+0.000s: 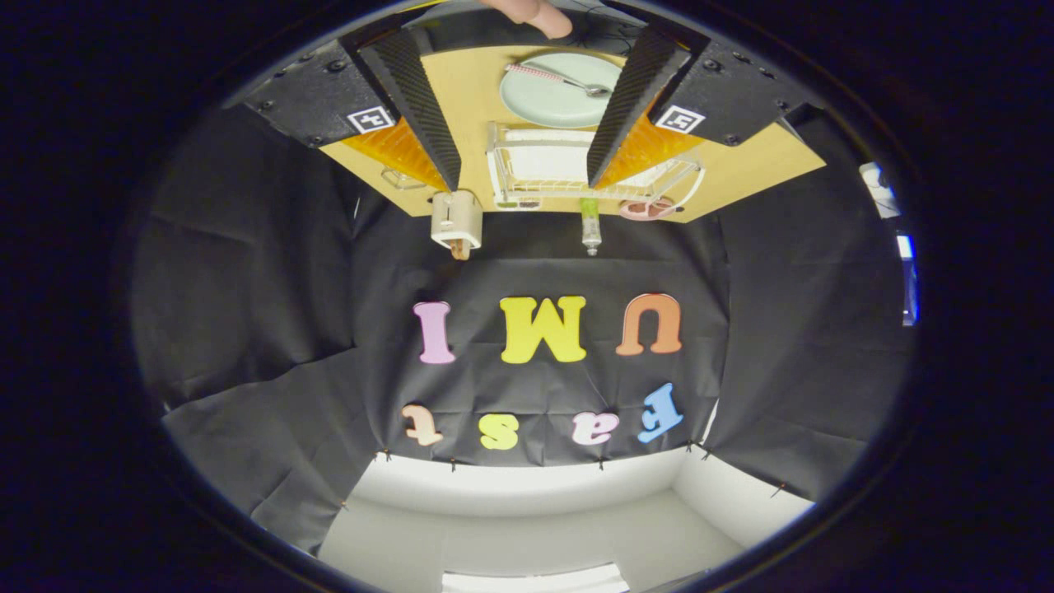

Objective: Take the plate from the dish rack, then take the spoon from the basket and place it into the plate.

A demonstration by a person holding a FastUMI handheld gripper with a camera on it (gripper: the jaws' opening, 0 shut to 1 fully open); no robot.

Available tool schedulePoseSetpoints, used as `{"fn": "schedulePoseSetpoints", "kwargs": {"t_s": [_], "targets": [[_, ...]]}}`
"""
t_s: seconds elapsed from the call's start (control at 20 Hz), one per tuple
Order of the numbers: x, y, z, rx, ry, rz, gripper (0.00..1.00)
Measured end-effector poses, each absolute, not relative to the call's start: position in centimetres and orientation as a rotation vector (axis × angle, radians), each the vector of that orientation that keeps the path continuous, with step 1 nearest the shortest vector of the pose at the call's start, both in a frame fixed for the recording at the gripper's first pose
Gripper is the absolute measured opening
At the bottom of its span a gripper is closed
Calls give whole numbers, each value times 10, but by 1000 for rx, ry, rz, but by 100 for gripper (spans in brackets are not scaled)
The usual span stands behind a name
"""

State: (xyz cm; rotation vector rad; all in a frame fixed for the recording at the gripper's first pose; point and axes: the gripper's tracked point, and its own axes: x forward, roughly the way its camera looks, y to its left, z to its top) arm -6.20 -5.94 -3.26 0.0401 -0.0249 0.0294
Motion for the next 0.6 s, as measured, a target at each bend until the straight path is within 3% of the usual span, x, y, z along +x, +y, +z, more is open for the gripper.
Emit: {"fn": "schedulePoseSetpoints", "kwargs": {"t_s": [0.6], "targets": [[-62,-67,-31,1,-41,-21,99]]}}
